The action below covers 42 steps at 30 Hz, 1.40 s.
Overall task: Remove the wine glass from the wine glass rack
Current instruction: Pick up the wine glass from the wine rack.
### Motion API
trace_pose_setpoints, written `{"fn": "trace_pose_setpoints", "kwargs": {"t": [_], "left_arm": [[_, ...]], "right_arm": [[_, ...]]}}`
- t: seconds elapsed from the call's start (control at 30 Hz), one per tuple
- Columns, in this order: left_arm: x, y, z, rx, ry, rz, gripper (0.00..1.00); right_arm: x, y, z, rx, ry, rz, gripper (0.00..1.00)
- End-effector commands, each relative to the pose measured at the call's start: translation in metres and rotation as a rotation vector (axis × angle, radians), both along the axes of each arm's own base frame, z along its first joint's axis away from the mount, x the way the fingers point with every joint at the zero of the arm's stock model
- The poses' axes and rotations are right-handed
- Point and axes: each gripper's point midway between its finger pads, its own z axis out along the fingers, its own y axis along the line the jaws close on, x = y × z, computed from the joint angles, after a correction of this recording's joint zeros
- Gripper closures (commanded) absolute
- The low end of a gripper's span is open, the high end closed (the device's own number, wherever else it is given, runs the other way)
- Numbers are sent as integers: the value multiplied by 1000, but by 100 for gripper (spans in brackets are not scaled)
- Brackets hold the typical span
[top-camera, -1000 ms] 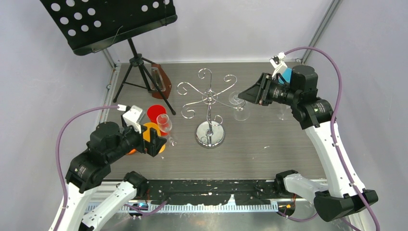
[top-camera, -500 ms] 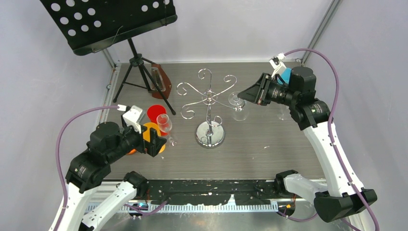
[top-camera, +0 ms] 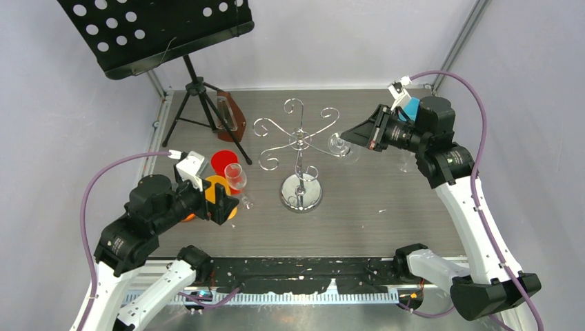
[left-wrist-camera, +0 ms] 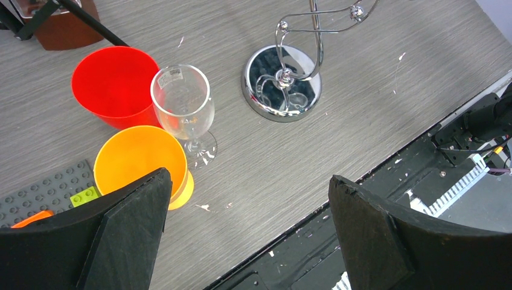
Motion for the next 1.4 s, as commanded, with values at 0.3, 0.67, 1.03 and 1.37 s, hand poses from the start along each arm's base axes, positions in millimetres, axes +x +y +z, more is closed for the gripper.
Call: {"fn": "trace_pose_setpoints", "kwargs": {"t": [0.3,0.67,1.03,1.37], "left_arm": [[5,-1,10,-11,-37,3,1],[5,-1,8,-10,-38,2,1],[4,1,8,-13,-47,7,1],[1,3,8,-16,-55,9,1]], "right_arm": [[-5,4,23,111,-7,-23,94],[-3,-8,36,200,0,-121,94],[-11,-16,39,251,4,-151,94],[-20,-16,36,274,11,-147,95]]}}
